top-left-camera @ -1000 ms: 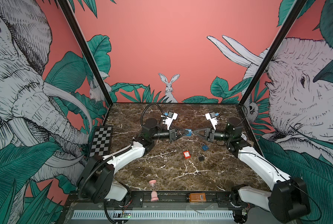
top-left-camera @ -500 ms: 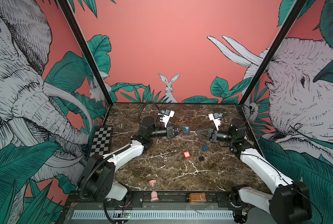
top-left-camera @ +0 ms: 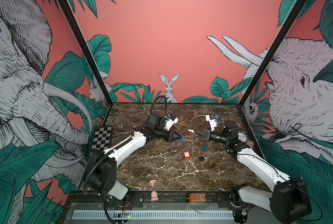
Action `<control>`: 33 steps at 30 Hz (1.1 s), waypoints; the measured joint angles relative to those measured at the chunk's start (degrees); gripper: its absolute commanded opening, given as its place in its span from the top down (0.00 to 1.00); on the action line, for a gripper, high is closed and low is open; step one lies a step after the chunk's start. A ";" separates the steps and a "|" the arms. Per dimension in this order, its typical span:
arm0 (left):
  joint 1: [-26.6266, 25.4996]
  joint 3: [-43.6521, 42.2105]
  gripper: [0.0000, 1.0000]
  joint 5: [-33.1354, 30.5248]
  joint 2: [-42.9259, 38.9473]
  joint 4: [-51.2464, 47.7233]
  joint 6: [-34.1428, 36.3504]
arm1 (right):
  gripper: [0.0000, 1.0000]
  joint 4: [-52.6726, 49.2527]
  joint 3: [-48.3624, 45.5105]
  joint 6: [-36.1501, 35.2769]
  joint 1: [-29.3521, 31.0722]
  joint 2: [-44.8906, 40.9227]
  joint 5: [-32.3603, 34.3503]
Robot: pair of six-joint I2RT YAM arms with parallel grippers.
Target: Lock with the key
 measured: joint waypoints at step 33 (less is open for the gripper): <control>-4.02 7.65 1.00 -7.15 20.37 -29.94 16.81 | 1.00 17.70 -6.40 18.97 21.66 20.94 36.87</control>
